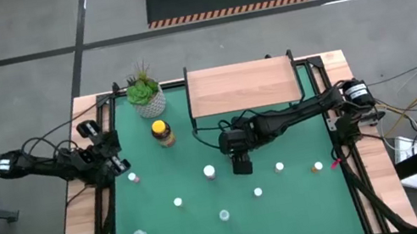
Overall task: Pick and place medicine bottles onto shelf by color
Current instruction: Put the green medicine bottle on the shelf
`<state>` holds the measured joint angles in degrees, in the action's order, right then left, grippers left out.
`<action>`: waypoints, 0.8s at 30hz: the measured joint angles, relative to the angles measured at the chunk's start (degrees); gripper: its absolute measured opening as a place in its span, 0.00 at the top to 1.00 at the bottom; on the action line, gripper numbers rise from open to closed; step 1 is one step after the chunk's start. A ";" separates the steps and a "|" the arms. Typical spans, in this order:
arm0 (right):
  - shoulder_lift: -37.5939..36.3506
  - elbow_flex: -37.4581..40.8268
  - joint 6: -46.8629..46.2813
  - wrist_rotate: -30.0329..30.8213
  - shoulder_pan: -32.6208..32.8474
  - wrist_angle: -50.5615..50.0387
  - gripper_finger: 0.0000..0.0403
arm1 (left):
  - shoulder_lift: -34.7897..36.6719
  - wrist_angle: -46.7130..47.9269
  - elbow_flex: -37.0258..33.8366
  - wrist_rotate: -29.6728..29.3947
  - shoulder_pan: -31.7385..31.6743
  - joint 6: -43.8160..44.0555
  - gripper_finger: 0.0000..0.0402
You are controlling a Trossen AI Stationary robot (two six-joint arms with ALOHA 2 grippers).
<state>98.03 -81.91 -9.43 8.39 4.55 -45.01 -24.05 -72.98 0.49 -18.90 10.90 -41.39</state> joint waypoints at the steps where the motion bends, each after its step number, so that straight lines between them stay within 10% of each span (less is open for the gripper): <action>1: -0.29 -0.31 0.06 -0.04 0.01 -0.78 0.45 | -0.02 0.02 0.00 0.00 0.00 0.00 1.00; 24: 0.77 -38.09 35.70 -6.39 -9.18 -21.43 0.45 | 0.00 -0.07 0.00 -0.02 0.02 0.00 1.00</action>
<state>98.81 -120.00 26.27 2.00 -4.64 -66.45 -24.05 -73.05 0.49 -18.92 10.92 -41.39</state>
